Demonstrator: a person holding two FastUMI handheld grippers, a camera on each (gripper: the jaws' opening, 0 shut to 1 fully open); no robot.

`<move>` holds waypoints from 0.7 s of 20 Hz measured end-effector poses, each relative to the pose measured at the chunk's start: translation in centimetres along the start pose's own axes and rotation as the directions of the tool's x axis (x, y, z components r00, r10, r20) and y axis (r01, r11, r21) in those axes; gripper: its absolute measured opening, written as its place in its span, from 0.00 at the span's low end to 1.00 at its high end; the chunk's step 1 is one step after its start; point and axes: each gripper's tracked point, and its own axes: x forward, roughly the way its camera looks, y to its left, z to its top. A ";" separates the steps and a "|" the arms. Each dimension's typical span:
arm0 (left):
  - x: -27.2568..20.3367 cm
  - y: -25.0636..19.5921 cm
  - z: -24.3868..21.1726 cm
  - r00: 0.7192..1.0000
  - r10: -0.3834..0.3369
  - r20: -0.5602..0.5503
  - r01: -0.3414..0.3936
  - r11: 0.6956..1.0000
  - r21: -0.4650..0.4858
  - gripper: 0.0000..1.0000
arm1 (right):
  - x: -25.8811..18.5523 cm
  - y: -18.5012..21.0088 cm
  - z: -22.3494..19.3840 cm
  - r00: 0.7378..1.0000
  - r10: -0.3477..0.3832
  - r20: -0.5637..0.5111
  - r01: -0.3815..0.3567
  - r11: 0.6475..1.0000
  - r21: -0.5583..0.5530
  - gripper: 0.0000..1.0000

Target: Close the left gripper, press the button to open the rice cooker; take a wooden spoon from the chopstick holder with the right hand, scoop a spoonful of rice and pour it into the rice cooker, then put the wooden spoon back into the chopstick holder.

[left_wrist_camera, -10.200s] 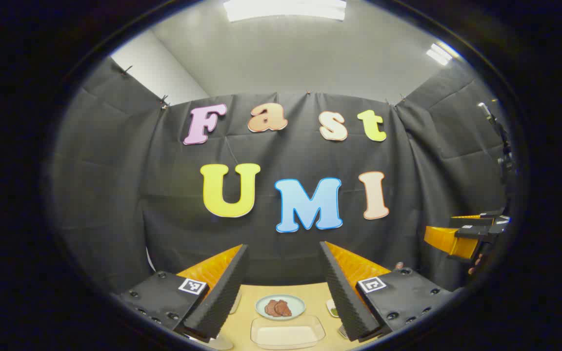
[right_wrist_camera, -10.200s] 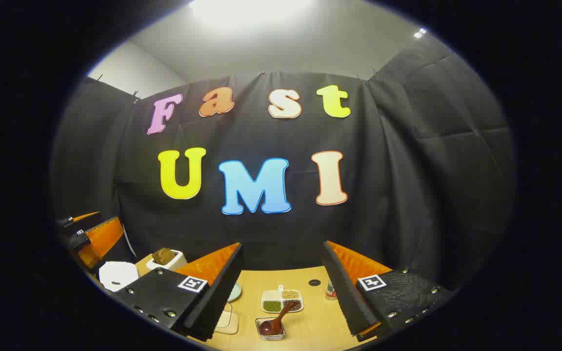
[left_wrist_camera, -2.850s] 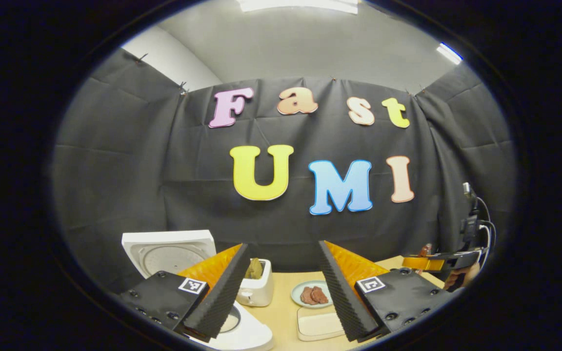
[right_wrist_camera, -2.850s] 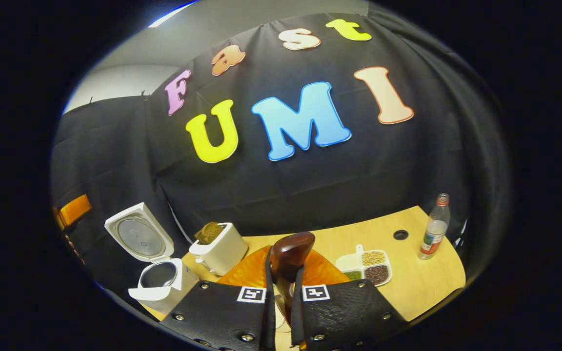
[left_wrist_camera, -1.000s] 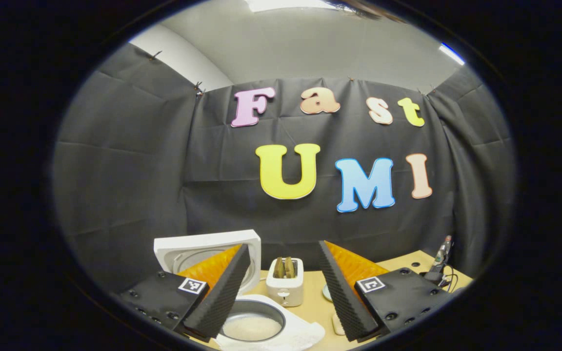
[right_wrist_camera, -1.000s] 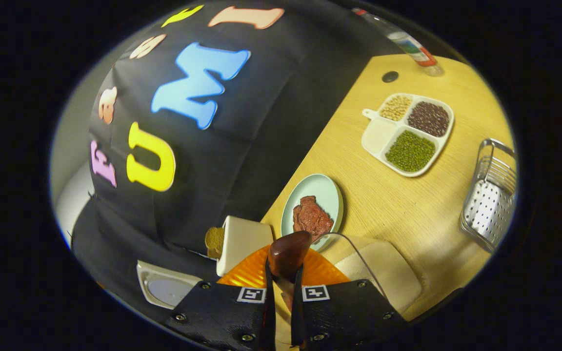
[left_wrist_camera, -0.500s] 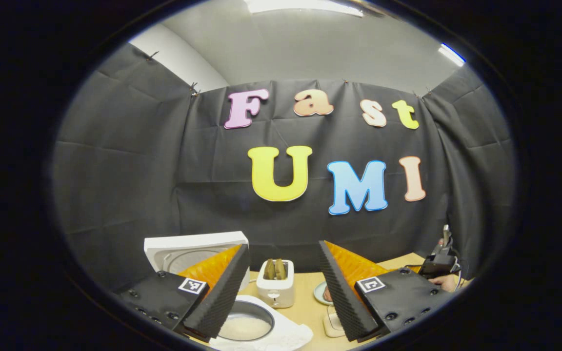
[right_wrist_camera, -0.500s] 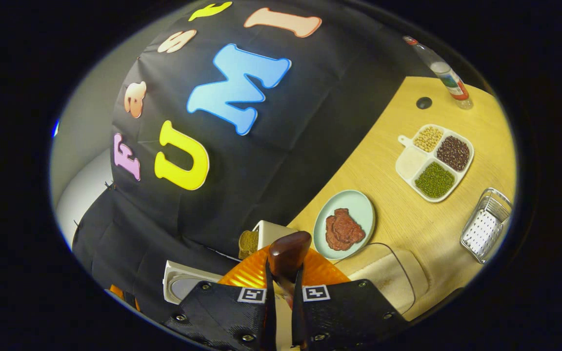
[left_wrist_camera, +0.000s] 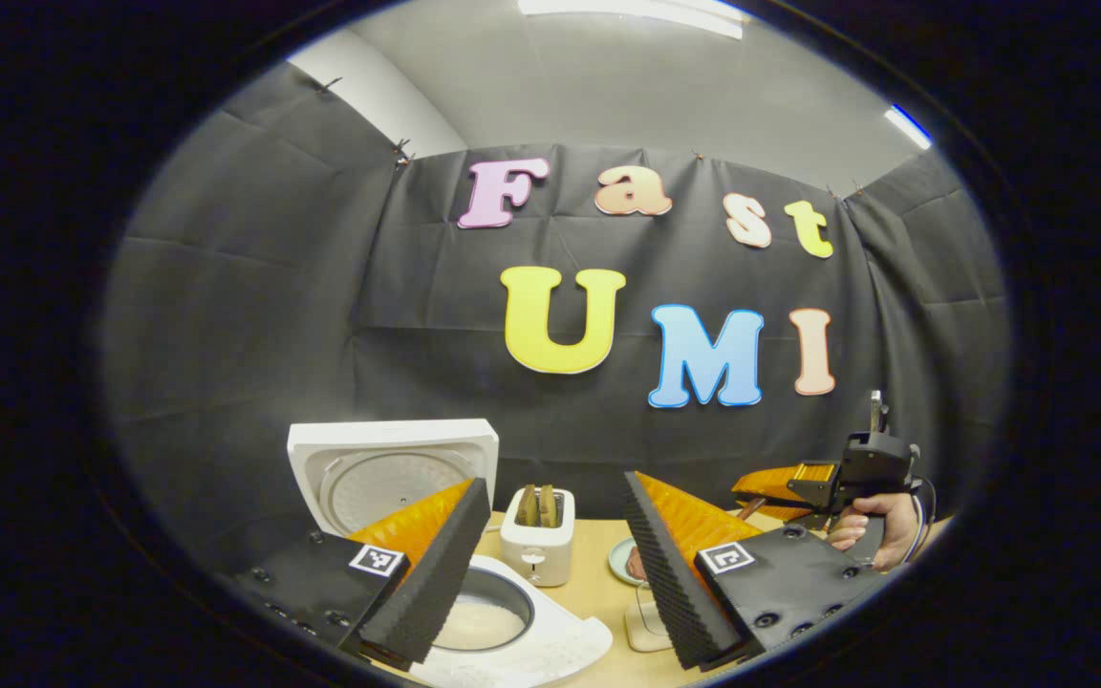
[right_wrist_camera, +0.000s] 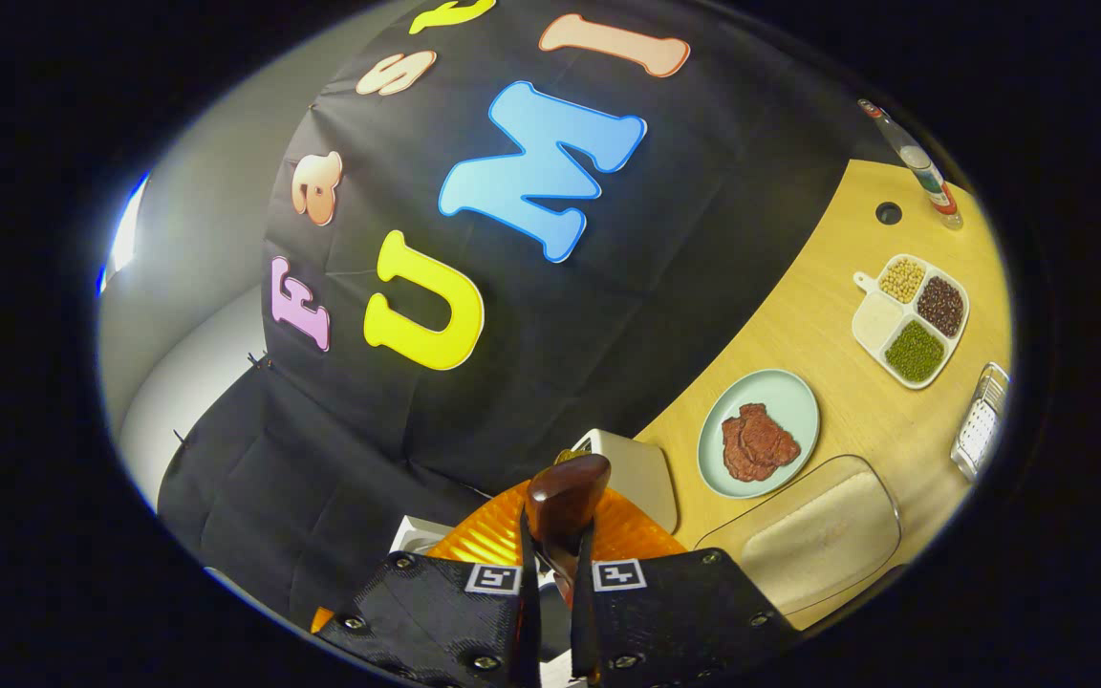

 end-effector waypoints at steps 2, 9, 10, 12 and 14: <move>-0.5 0.8 -0.2 1.000 0.010 -0.004 -0.010 1.000 -0.003 0.96 | 0.5 0.8 -0.8 1.000 0.000 -0.017 0.000 1.000 0.001 0.12; -1.9 3.7 -0.8 0.998 0.055 -0.009 -0.055 0.998 -0.008 0.96 | 3.6 4.5 -4.8 0.995 0.045 -0.084 -0.038 0.996 0.084 0.12; -2.0 4.2 -1.0 0.998 0.062 -0.011 -0.062 0.998 -0.005 0.96 | 4.3 5.0 -5.5 0.994 0.050 -0.096 -0.042 0.995 0.087 0.12; -2.3 5.1 -0.9 0.997 0.076 -0.009 -0.076 0.997 0.014 0.96 | 5.5 5.8 -6.9 0.992 0.055 -0.118 -0.046 0.996 0.079 0.12; -2.5 5.6 -1.2 0.997 0.082 -0.011 -0.082 0.996 0.027 0.96 | 6.7 6.7 -8.2 0.989 0.059 -0.139 -0.049 0.996 0.070 0.12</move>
